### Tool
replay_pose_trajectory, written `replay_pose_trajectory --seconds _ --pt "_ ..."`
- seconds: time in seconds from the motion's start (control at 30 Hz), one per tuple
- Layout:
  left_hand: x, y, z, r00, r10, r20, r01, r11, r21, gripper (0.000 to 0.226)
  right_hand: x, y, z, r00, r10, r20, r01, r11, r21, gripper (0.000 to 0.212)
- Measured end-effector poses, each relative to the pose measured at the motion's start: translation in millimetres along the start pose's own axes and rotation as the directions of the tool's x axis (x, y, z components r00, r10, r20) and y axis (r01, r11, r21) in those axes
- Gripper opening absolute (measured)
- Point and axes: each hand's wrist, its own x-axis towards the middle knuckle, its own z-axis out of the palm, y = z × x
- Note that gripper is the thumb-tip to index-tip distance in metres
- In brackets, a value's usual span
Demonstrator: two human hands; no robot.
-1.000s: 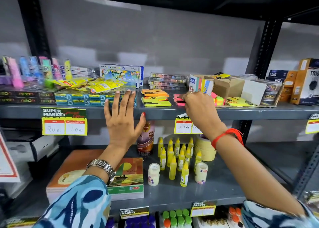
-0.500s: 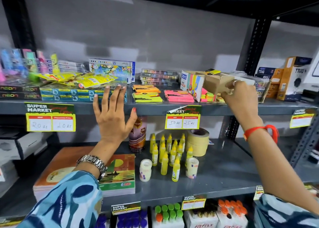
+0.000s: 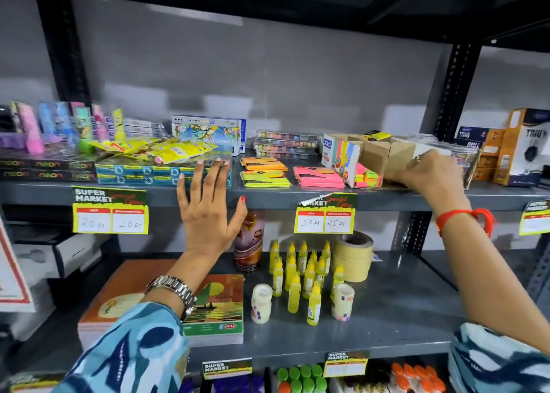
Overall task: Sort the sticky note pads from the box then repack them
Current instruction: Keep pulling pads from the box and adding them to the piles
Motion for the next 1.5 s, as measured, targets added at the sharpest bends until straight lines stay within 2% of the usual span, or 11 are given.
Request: replay_pose_trajectory --seconds 0.1,0.23,0.3,0.37,0.47,0.53,0.73,0.9,1.17,1.37,1.5 --pt "0 -1 1 1.0 0.004 0.002 -0.004 1.0 0.004 0.061 -20 -7 -21 0.964 0.096 -0.247 -0.057 0.985 0.16 0.055" --pt "0 0 2 1.0 -0.006 -0.001 0.006 1.0 -0.01 0.061 -61 -56 -36 0.894 -0.034 -0.447 0.17 0.948 0.268 0.063" --pt "0 1 2 1.0 -0.01 0.003 0.01 1.0 -0.009 0.061 -81 -91 -31 0.898 -0.156 -0.411 0.29 0.913 0.286 0.063" --pt "1 1 0 1.0 -0.01 0.015 0.01 1.0 -0.006 0.062 -94 -122 -17 0.916 -0.273 -0.293 0.361 0.88 0.309 0.058" --pt "1 -1 -2 0.999 -0.015 0.035 0.015 1.0 0.008 0.066 -104 -155 11 0.93 -0.363 -0.063 0.366 0.888 0.28 0.057" --pt "0 -2 -2 0.999 -0.021 0.039 0.021 1.0 0.013 0.068 -107 -168 29 0.914 -0.406 -0.001 0.398 0.894 0.207 0.057" --pt "-2 -2 1 0.999 -0.017 0.036 0.016 1.0 0.02 0.069 -106 -183 60 0.899 -0.417 0.131 0.426 0.904 -0.047 0.072" --pt "-1 -3 1 0.999 -0.017 0.033 0.017 1.0 0.0 0.069 -97 -193 58 0.887 -0.366 0.282 0.388 0.922 -0.024 0.07" --pt "0 -1 -2 0.999 -0.022 0.042 0.022 1.0 -0.01 0.067 -99 -192 48 0.902 -0.379 0.207 0.36 0.924 0.127 0.066" --pt "1 0 -2 0.998 -0.032 0.049 0.033 0.999 -0.025 0.067 -94 -175 20 0.921 -0.345 0.182 0.253 0.884 0.394 0.057" --pt "1 2 -2 0.998 -0.036 0.06 0.037 0.999 -0.011 0.069 -71 -149 -19 0.967 -0.254 -0.024 0.233 0.843 0.485 0.054"
